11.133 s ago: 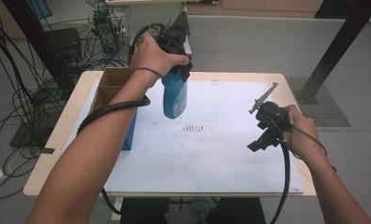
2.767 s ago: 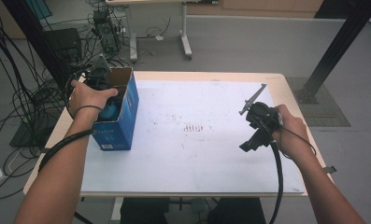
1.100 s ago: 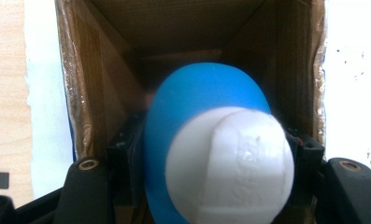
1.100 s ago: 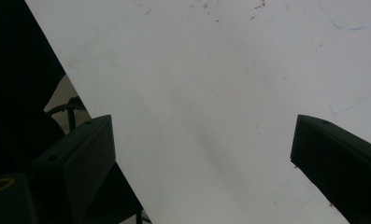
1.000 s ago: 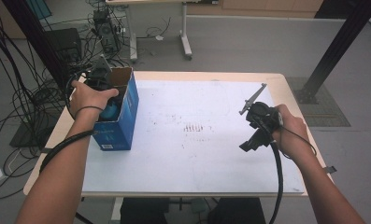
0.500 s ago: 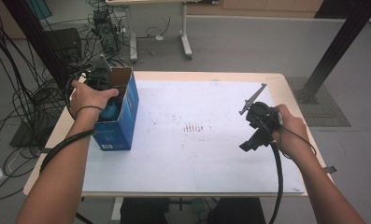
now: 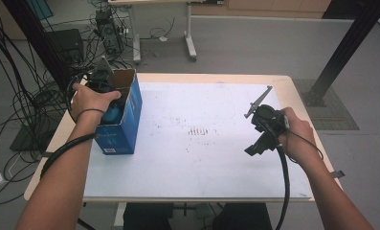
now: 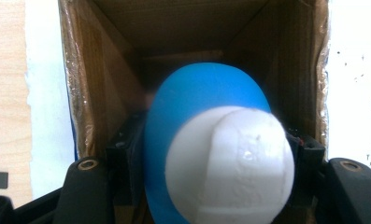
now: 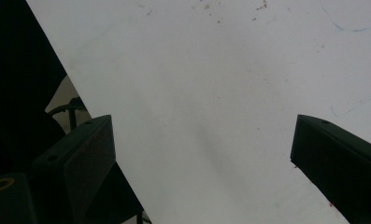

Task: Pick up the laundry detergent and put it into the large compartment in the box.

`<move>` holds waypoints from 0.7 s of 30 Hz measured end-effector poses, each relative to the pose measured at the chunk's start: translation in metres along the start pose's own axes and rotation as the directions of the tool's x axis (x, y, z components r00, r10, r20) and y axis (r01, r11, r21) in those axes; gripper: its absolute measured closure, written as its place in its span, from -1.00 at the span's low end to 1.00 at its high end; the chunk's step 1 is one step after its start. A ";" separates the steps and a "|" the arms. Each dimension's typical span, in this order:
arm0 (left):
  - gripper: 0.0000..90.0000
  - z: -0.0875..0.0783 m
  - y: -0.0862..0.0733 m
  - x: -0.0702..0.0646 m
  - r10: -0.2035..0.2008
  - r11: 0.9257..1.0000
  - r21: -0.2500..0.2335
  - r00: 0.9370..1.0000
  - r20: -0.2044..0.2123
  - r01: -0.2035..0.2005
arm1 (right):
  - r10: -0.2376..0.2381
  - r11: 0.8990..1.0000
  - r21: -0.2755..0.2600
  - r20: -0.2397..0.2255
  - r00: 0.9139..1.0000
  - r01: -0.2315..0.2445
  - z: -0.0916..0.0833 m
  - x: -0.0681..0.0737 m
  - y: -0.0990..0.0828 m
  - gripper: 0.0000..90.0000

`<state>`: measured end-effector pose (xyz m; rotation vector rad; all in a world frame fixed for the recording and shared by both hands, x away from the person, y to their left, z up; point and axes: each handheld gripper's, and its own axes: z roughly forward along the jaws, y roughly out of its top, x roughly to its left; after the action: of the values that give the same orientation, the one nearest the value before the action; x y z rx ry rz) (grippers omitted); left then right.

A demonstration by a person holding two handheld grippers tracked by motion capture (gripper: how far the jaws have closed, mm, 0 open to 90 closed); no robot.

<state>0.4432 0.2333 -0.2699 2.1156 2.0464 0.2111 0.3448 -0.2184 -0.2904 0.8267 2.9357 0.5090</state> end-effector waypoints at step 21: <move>-0.29 -0.012 0.003 -0.005 0.008 1.000 0.005 1.000 -0.018 -0.008 | -0.001 1.000 0.000 -0.003 1.000 0.001 0.002 -0.002 0.000 -0.86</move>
<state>0.4429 0.2284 -0.2571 2.1333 2.0503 0.2268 0.3465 -0.2191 -0.2921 0.8245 2.9384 0.5108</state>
